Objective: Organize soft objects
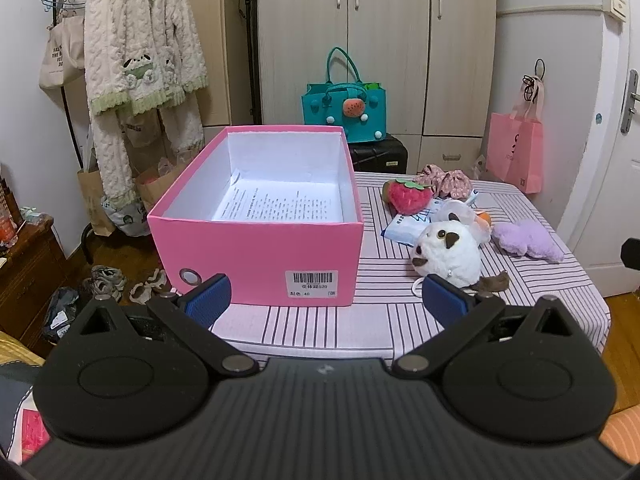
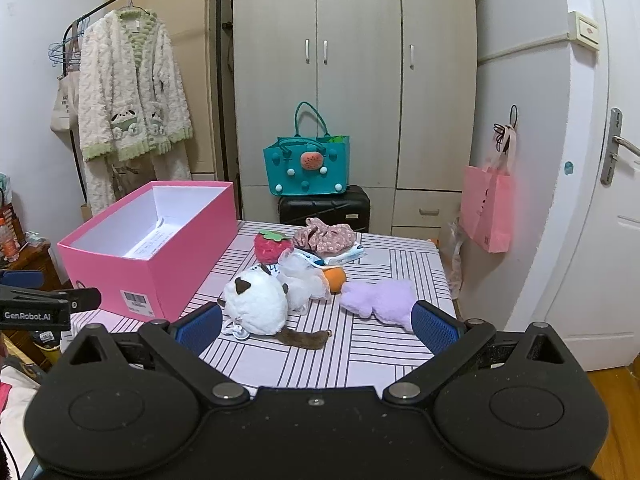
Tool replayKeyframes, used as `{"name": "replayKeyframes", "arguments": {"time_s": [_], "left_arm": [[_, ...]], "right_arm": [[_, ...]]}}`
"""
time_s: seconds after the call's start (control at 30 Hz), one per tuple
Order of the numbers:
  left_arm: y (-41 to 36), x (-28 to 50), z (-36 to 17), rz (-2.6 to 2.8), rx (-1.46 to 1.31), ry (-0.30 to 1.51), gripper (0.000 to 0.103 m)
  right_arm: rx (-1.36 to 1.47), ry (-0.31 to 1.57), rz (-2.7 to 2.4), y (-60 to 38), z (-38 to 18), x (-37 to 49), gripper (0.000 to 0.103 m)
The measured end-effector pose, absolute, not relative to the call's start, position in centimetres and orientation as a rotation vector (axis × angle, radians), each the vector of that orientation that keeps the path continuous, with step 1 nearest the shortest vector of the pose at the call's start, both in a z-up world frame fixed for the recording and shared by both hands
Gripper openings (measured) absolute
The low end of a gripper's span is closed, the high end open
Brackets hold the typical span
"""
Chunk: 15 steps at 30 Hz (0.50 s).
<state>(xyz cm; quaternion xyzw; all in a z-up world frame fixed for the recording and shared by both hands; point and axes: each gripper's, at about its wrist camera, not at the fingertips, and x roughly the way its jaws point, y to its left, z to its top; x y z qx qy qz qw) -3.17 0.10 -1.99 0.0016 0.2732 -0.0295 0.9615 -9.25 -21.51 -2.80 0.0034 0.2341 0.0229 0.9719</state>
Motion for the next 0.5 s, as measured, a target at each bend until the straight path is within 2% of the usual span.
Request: {"name": "replayKeyframes", "arguments": {"time_s": [0.5], "left_arm": [[-0.34,-3.66,-2.28,-0.051,0.039,0.505,0.103]], "right_arm": [[-0.007,0.467,0.047,-21.59,-2.86,-9.22,0.102]]}}
